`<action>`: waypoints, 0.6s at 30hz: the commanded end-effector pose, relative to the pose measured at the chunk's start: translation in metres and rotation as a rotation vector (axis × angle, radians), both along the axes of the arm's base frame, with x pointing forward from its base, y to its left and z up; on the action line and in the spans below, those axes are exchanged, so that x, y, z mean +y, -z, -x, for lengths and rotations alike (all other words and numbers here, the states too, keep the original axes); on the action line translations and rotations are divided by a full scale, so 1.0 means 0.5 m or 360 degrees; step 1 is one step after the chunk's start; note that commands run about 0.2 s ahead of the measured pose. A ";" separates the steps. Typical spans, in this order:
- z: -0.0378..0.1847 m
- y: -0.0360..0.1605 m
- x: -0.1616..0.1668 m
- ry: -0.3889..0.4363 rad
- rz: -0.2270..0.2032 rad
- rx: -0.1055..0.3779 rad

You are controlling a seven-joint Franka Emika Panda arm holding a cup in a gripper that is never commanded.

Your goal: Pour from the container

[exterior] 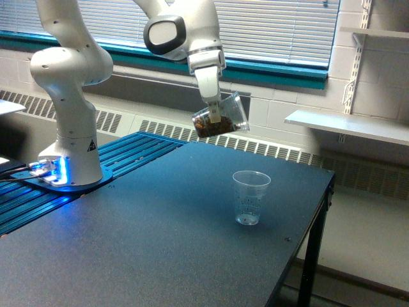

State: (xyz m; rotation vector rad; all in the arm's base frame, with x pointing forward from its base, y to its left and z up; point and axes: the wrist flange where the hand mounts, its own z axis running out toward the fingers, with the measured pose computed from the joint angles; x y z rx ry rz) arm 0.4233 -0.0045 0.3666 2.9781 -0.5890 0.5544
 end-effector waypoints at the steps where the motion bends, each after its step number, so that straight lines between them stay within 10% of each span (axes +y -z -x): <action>1: 0.000 0.021 0.006 0.0071 -0.0007 0.0016; 18: -0.010 0.071 0.039 0.0095 0.0055 0.0126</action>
